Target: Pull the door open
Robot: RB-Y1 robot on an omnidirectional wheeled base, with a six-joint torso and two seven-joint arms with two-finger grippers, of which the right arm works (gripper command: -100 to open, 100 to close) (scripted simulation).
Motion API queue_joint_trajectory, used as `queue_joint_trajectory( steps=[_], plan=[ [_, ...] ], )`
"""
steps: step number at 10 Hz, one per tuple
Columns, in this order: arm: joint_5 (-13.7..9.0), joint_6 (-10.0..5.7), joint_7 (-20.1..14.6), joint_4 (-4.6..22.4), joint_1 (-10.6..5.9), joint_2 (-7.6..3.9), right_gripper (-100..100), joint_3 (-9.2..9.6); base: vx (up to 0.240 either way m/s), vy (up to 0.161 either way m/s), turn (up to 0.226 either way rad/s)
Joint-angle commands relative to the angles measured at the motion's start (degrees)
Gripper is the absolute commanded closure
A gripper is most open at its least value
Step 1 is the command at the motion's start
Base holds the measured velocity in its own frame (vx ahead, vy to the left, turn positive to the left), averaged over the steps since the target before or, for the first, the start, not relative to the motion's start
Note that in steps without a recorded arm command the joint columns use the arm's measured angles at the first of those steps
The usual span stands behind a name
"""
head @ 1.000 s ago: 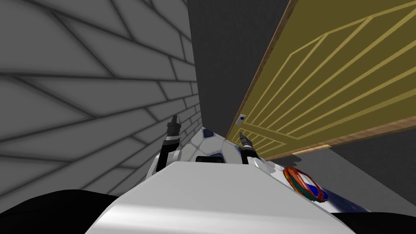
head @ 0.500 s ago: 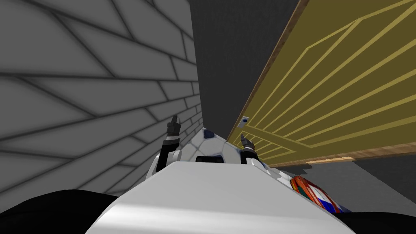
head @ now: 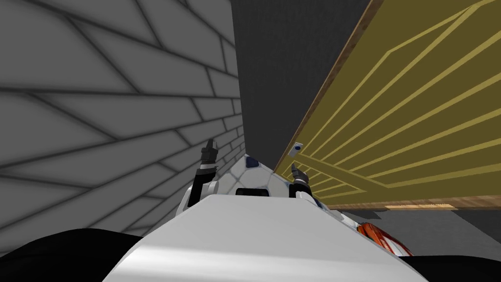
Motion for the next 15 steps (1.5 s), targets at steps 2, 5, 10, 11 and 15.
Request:
queue_joint_trajectory(
  steps=[2,5,10,11,15],
  plan=[
    [4.1,2.46,-1.4,1.3,0.25,0.17,-100,0.07,0.055,-0.057,0.107],
    [9.1,5.29,-3.1,2.9,0.44,0.41,-100,0.20,0.075,-0.063,0.101],
    [16.4,9.35,-5.6,5.3,0.70,0.87,-100,0.37,0.068,-0.067,0.084],
    [17.5,10.01,-6.0,5.7,0.74,0.96,-100,0.40,0.053,-0.064,0.070],
    [22.1,12.59,-7.6,7.2,0.91,1.34,-100,0.52,0.054,-0.053,0.068]
  ],
)
